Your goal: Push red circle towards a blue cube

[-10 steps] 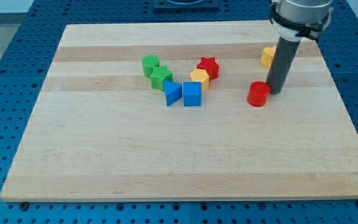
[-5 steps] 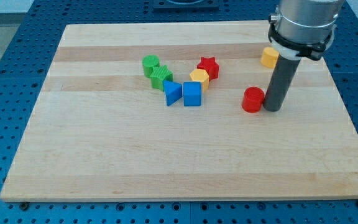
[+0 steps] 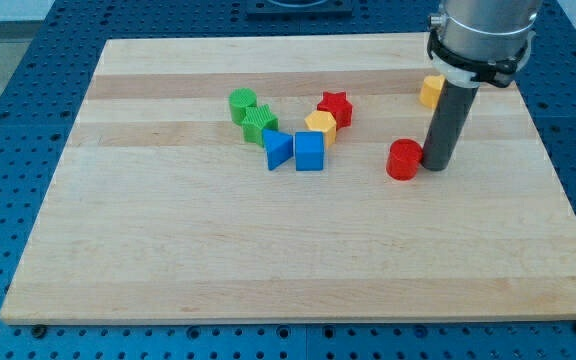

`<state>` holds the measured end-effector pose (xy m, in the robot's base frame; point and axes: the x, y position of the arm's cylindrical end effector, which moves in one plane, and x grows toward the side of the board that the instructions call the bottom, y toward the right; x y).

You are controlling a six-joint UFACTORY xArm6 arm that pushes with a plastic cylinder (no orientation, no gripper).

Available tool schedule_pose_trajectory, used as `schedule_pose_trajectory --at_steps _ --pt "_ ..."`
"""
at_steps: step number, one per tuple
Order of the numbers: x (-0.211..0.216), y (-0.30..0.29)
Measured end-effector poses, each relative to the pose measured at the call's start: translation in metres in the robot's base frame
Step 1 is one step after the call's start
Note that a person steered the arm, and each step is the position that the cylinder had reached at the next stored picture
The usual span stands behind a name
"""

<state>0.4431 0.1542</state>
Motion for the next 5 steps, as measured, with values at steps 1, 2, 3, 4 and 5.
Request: schedule_pose_trajectory --at_steps 1,2,3,4,5 --pt "-0.002 -0.006" --pt "-0.010 -0.012" --pt "-0.017 -0.021" --pt "-0.017 -0.035" --pt "-0.017 -0.045"
